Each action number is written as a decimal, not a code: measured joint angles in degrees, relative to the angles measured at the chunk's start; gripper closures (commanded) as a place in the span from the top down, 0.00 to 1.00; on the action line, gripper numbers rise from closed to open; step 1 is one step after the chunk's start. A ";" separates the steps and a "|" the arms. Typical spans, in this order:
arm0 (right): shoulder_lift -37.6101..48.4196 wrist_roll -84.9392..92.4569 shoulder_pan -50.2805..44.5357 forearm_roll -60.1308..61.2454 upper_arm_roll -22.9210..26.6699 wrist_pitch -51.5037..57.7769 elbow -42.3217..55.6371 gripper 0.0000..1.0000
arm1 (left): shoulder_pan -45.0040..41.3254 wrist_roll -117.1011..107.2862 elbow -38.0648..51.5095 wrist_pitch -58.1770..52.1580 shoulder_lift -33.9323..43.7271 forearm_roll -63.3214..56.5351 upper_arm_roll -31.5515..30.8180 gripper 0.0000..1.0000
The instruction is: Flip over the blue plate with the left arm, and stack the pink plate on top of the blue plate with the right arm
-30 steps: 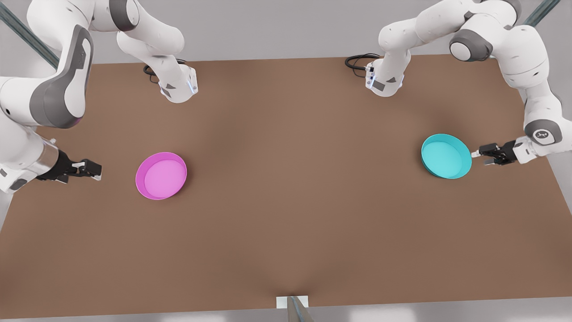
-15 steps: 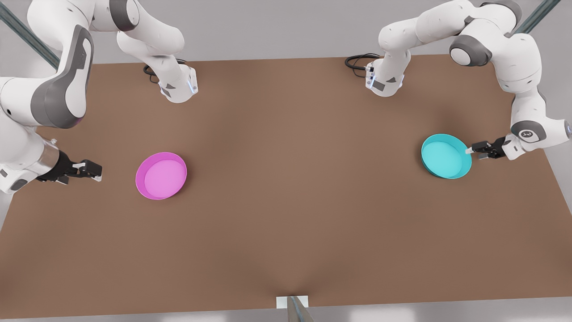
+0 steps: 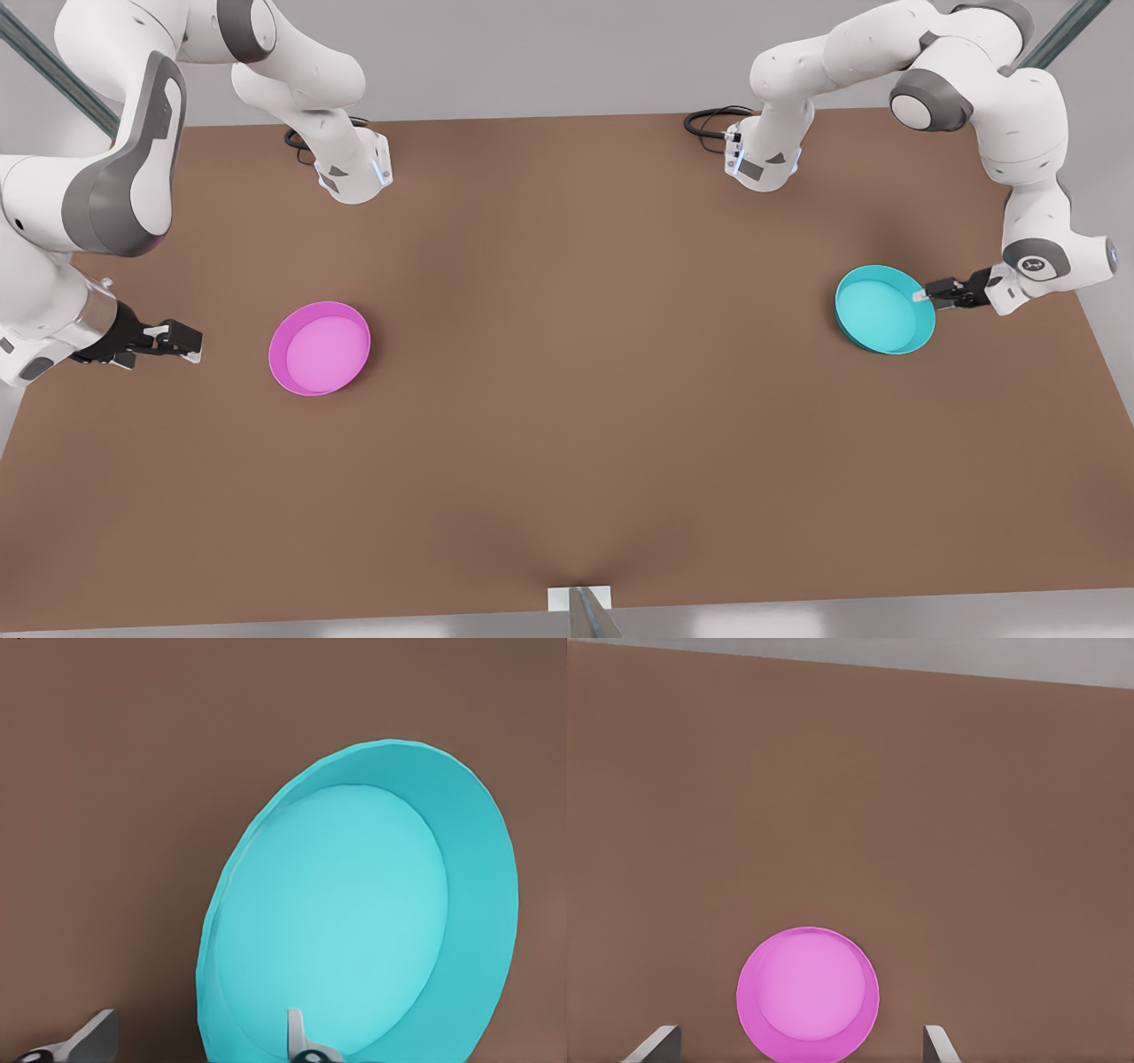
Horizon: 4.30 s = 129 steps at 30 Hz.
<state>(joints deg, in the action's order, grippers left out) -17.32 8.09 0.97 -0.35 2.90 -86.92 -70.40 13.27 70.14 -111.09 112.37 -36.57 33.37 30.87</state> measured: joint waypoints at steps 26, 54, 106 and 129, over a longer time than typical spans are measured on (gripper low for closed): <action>-0.09 0.00 -0.09 0.00 0.00 -0.61 -0.03 1.00 | -0.61 -1.94 0.00 -0.08 -1.12 0.25 -0.19 0.26; -0.35 -0.09 0.00 0.14 0.08 -2.64 0.00 1.00 | -10.65 -15.34 11.08 -8.83 0.99 -7.38 0.42 0.21; -0.70 0.00 -0.52 0.36 0.10 -2.64 0.97 1.00 | -59.79 -82.22 25.05 -12.88 2.54 -65.01 -11.39 0.21; -0.70 0.08 -0.36 0.16 0.18 -2.56 1.01 1.00 | -76.57 -115.30 25.04 -13.20 -3.83 -101.30 -16.54 0.21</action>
<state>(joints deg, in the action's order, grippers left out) -18.02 8.17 0.61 -0.19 3.08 -89.48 -69.39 -63.30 -45.16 -86.06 99.17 -40.40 -67.93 14.33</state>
